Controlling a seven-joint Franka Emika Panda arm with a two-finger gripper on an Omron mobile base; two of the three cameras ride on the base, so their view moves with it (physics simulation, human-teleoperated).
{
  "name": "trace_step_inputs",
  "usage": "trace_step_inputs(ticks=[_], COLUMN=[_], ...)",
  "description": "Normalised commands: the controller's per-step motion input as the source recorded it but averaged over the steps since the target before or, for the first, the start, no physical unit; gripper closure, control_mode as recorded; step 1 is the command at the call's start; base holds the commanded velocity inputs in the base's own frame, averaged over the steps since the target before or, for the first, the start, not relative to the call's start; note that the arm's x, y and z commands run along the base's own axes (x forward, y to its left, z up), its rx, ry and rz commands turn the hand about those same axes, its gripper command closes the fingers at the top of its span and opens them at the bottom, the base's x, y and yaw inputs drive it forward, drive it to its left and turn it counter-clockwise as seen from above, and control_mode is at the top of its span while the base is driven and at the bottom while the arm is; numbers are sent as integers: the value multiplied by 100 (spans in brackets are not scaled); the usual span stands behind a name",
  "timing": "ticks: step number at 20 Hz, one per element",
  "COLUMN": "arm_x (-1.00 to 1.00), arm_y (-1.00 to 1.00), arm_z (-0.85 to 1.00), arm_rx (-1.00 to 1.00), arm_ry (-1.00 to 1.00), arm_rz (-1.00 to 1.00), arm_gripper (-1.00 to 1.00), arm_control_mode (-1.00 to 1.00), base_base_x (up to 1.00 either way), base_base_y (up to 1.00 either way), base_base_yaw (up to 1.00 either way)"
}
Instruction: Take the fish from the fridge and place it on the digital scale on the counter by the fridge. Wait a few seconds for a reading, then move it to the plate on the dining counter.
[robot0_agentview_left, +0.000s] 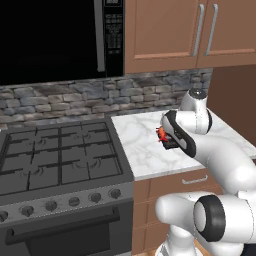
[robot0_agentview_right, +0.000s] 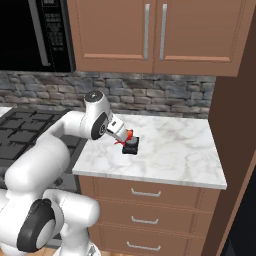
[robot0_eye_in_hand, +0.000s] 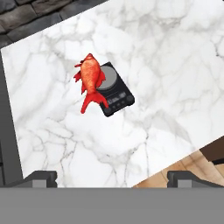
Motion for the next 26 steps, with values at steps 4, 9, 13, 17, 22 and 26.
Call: trace_step_inputs(ticks=[4,9,13,17,22,26], arm_x=[0,0,0,0,0,0], arm_y=[0,0,0,0,0,0], arm_z=[0,0,0,0,0,0], arm_rx=[0,0,0,0,0,0], arm_ry=[0,0,0,0,0,0], arm_rz=[0,0,0,0,0,0], arm_gripper=[-100,-100,-100,-100,-100,-100], arm_control_mode=[-100,-100,-100,-100,-100,-100], base_base_x=[0,0,0,0,0,0], base_base_y=[0,0,0,0,0,0], base_base_yaw=[0,0,0,0,0,0])
